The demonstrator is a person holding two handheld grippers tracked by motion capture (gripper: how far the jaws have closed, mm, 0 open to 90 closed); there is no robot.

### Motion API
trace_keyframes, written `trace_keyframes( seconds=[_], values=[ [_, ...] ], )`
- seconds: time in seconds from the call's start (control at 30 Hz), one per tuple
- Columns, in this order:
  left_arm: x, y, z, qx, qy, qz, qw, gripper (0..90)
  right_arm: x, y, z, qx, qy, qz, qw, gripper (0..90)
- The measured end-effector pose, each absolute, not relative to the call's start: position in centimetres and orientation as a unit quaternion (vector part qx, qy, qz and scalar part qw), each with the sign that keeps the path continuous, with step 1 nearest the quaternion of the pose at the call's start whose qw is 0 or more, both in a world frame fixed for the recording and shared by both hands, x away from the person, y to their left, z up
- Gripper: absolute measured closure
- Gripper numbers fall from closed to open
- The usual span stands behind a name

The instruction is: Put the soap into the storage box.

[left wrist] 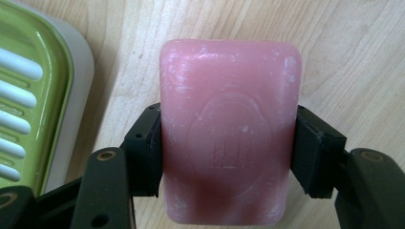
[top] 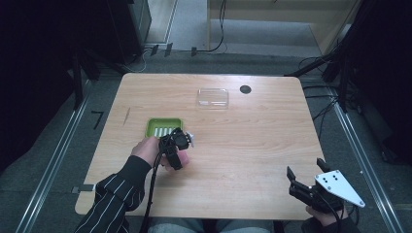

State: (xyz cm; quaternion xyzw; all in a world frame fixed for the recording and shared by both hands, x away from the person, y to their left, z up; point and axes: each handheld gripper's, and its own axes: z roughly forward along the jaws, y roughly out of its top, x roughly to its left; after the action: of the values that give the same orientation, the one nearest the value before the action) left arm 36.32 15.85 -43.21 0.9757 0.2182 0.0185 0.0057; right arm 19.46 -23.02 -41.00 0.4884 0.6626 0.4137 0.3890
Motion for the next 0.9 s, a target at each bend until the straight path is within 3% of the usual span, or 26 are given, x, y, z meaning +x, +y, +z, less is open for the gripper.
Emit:
trace_keyframes(
  seconds=[0.9],
  values=[
    [37.4,16.5,-41.9,0.98,0.2,0.021,-0.005,38.6,19.5,-23.0,-41.0,0.487,0.664,0.414,0.388,13.7]
  ],
)
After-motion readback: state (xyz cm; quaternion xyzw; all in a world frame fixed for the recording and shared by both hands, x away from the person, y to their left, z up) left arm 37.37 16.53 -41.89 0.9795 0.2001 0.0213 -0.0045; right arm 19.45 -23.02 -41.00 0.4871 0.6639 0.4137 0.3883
